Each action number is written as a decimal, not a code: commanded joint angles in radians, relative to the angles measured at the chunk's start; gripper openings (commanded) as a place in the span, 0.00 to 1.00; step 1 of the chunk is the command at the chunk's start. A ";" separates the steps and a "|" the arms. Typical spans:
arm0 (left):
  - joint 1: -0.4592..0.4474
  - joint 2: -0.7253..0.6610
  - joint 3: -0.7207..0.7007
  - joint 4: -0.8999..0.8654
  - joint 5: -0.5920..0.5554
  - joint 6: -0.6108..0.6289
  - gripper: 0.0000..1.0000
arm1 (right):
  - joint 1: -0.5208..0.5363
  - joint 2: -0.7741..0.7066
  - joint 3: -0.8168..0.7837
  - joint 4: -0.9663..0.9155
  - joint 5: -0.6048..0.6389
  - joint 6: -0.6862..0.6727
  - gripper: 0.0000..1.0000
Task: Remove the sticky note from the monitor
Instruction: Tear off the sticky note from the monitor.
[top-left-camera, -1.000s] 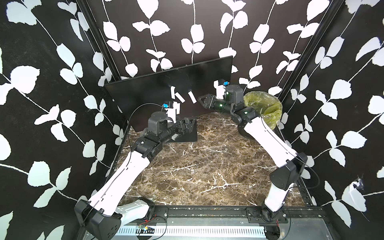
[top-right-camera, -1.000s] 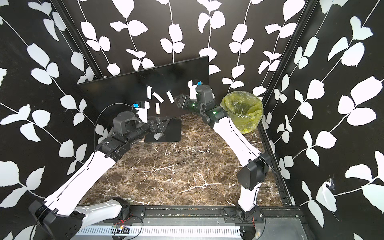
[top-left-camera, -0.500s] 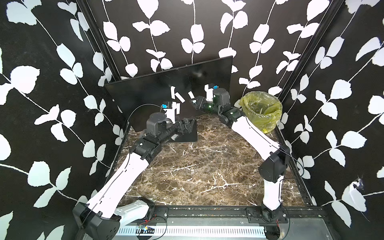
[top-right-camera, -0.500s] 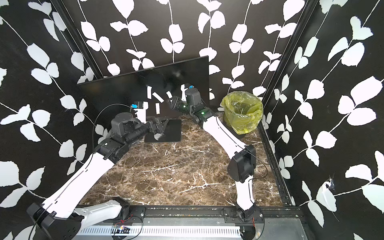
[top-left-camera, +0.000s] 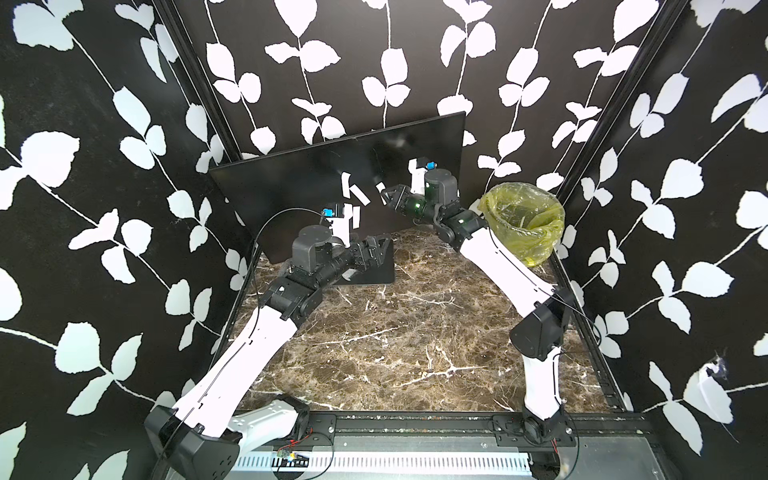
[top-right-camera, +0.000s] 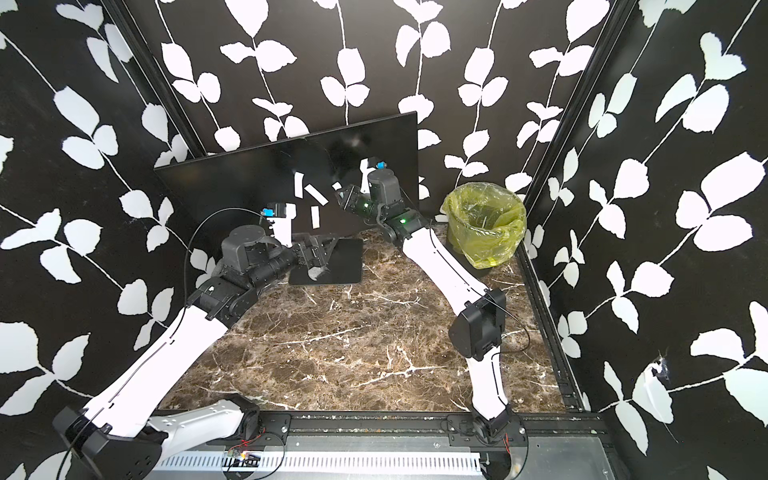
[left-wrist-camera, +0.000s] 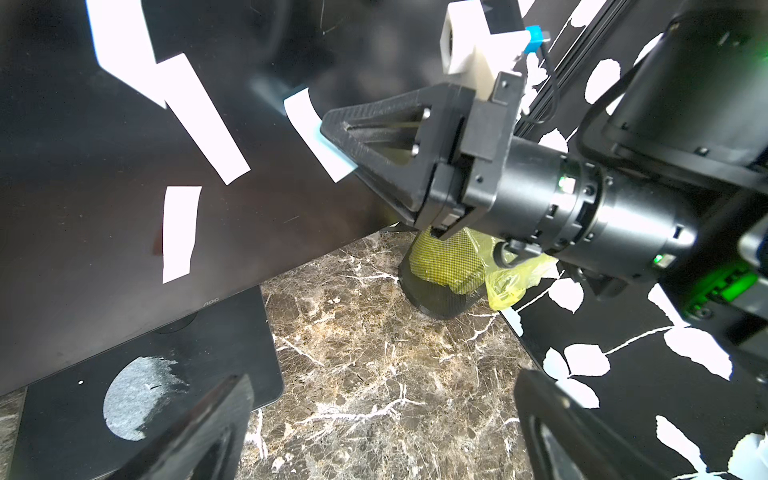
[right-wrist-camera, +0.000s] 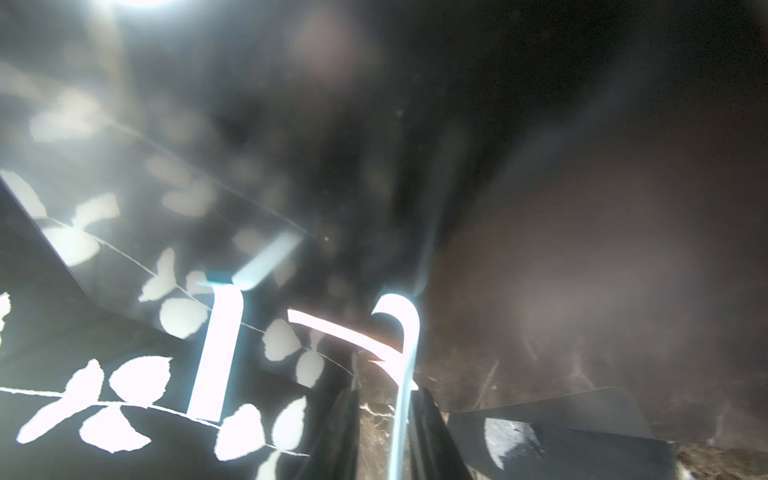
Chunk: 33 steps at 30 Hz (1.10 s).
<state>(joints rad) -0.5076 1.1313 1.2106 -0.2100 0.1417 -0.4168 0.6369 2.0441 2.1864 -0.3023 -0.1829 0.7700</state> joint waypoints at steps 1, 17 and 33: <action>0.007 -0.001 0.010 0.022 0.007 0.018 0.99 | 0.004 0.028 0.037 -0.016 -0.003 -0.011 0.23; 0.006 0.002 0.017 0.012 0.008 0.021 0.99 | -0.002 0.045 0.078 -0.038 -0.019 -0.022 0.00; 0.006 0.018 0.032 0.013 0.015 0.024 0.99 | -0.026 -0.170 -0.125 -0.034 0.056 -0.124 0.00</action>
<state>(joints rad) -0.5076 1.1454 1.2114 -0.2108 0.1425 -0.4068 0.6270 1.9522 2.1029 -0.3752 -0.1532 0.6827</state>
